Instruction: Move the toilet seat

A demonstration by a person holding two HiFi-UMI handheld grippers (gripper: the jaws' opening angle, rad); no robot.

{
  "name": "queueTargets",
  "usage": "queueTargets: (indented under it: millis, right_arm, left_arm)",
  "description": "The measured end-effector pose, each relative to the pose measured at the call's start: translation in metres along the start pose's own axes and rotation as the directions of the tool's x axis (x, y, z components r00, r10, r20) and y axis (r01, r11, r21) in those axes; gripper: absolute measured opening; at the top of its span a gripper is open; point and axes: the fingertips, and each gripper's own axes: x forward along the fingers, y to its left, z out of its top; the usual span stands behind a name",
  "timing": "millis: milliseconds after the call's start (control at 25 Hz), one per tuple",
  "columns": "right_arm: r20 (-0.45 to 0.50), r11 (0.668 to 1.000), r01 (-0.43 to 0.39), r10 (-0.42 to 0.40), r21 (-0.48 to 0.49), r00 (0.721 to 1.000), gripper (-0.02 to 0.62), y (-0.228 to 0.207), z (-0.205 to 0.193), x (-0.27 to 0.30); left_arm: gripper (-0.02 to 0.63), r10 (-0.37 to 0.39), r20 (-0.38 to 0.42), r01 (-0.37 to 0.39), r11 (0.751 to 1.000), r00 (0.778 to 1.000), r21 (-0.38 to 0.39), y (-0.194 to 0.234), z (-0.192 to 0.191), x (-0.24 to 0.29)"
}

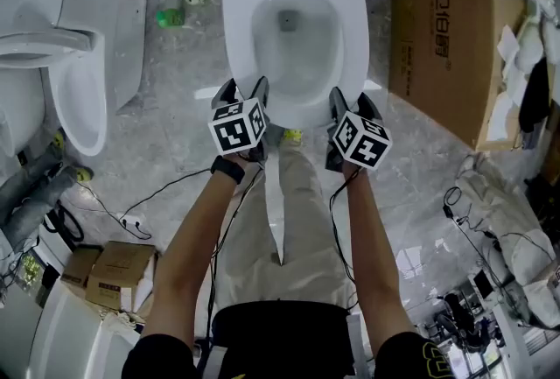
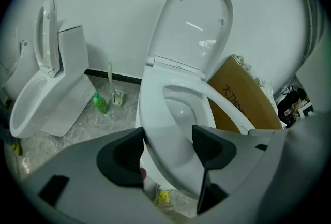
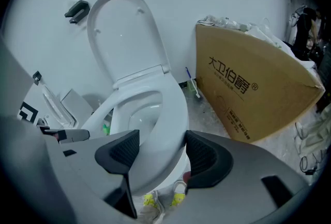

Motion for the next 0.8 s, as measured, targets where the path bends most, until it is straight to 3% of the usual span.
queueTargets:
  millis: [800]
  right_arm:
    - [0.074,1.000,0.003,-0.004,0.016,0.997,0.295,0.008,0.021,-0.019]
  left_arm:
    - [0.308,-0.014,0.032,0.014,1.000,0.999,-0.023,-0.006,0.019,-0.017]
